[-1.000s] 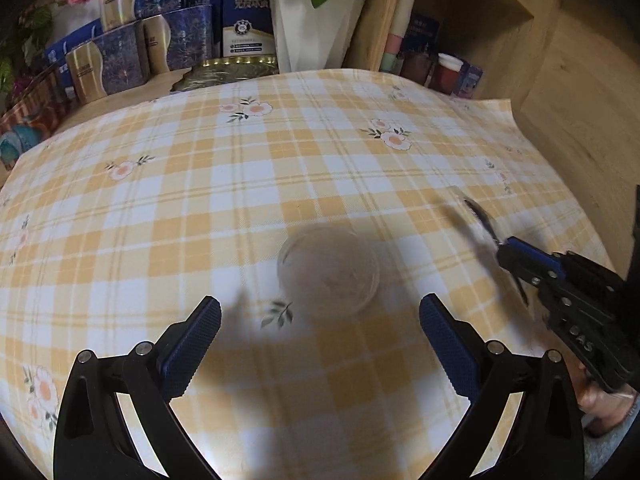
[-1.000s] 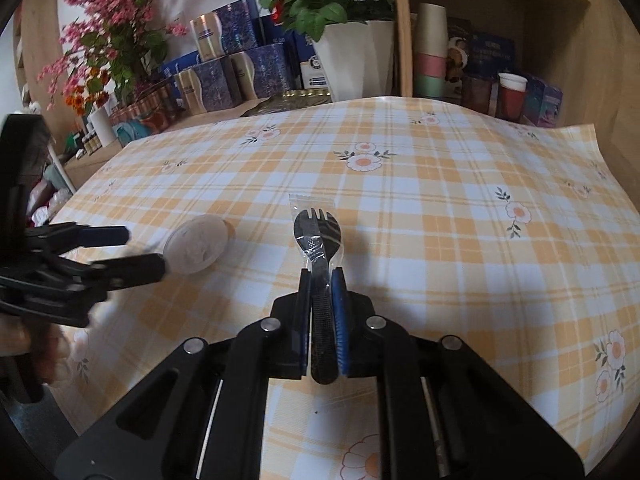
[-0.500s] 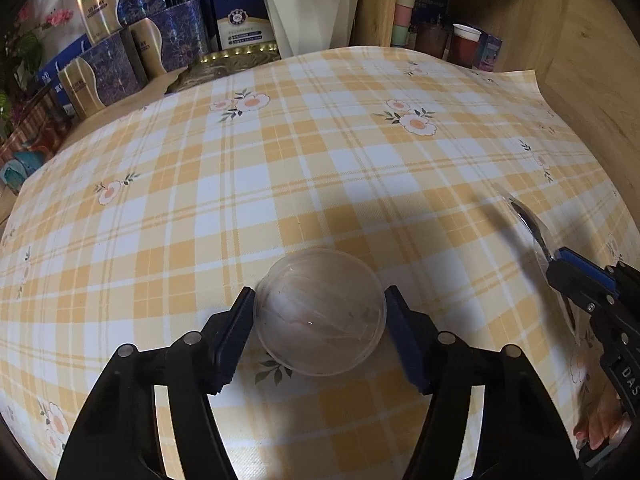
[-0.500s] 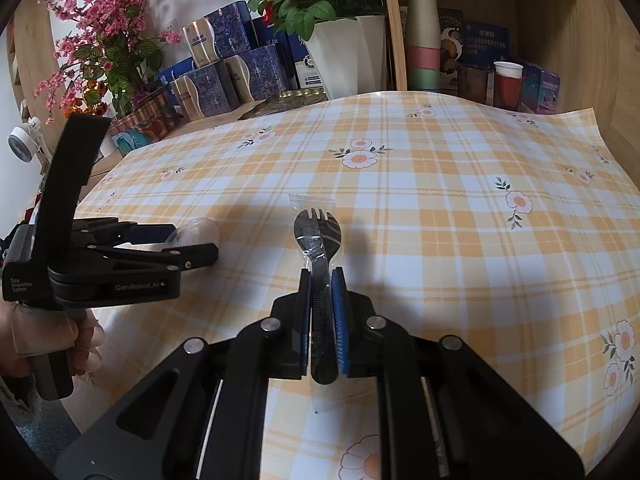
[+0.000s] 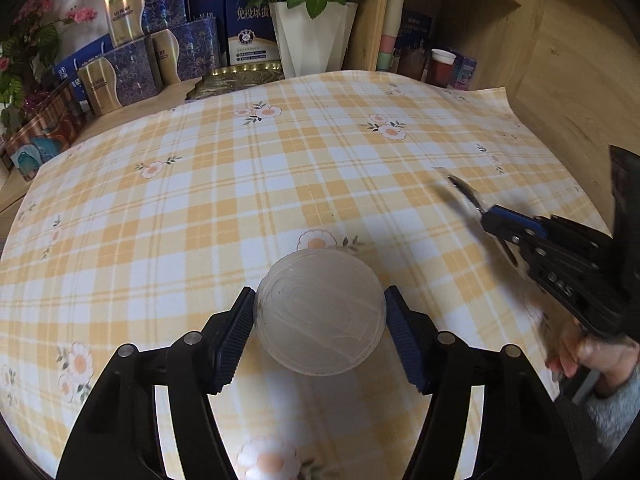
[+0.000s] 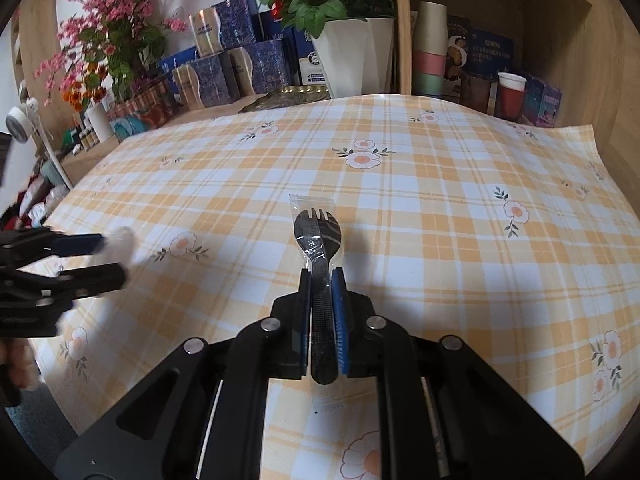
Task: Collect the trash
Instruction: 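Lower the wrapped spoon into the bin and open the right tool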
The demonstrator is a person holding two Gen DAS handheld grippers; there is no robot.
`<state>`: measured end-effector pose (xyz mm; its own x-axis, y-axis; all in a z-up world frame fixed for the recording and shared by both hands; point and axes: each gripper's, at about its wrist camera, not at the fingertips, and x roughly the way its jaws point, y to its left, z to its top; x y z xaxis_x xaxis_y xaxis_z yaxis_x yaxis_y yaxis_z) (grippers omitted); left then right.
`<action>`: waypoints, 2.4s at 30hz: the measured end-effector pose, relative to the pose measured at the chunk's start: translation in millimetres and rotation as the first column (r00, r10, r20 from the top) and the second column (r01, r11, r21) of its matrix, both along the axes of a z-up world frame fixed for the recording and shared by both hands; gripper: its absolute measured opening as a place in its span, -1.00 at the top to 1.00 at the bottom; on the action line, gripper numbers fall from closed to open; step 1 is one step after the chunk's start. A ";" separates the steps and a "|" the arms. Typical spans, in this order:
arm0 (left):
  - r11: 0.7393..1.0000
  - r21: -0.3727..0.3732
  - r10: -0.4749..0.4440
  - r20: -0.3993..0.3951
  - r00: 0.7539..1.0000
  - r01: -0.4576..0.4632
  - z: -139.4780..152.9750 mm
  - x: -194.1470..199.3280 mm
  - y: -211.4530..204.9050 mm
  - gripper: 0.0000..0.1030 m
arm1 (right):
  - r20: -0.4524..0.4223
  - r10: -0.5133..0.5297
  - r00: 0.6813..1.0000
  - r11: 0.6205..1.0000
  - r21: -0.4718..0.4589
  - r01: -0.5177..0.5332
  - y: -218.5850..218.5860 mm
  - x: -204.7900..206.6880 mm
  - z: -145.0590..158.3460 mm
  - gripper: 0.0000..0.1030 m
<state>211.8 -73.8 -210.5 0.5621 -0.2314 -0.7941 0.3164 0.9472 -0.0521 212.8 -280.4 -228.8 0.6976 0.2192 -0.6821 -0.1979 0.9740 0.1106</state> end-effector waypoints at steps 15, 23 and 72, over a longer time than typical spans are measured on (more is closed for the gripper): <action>0.998 -0.060 -0.026 0.076 0.997 0.031 39.2 -96.2 27.6 -0.24 | 0.045 0.010 0.999 1.000 0.028 -0.012 9.7 -109.3 48.4 0.73; 0.996 -0.093 -0.007 0.063 0.998 0.013 33.0 -144.8 43.6 -0.24 | -0.024 0.051 0.998 0.998 0.045 -0.049 22.9 -176.0 27.5 0.73; 0.994 -0.087 -0.071 -0.028 0.997 0.068 -23.0 -212.6 52.1 -0.24 | -0.261 0.095 0.961 0.995 0.045 -0.086 54.5 -210.8 -43.5 -0.73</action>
<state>-0.8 -21.6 -233.6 0.5181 -0.3372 -0.7861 0.3781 0.9146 -0.1432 2.0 -226.0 -272.3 0.4710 0.2984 -0.8301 -0.2443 0.9484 0.2023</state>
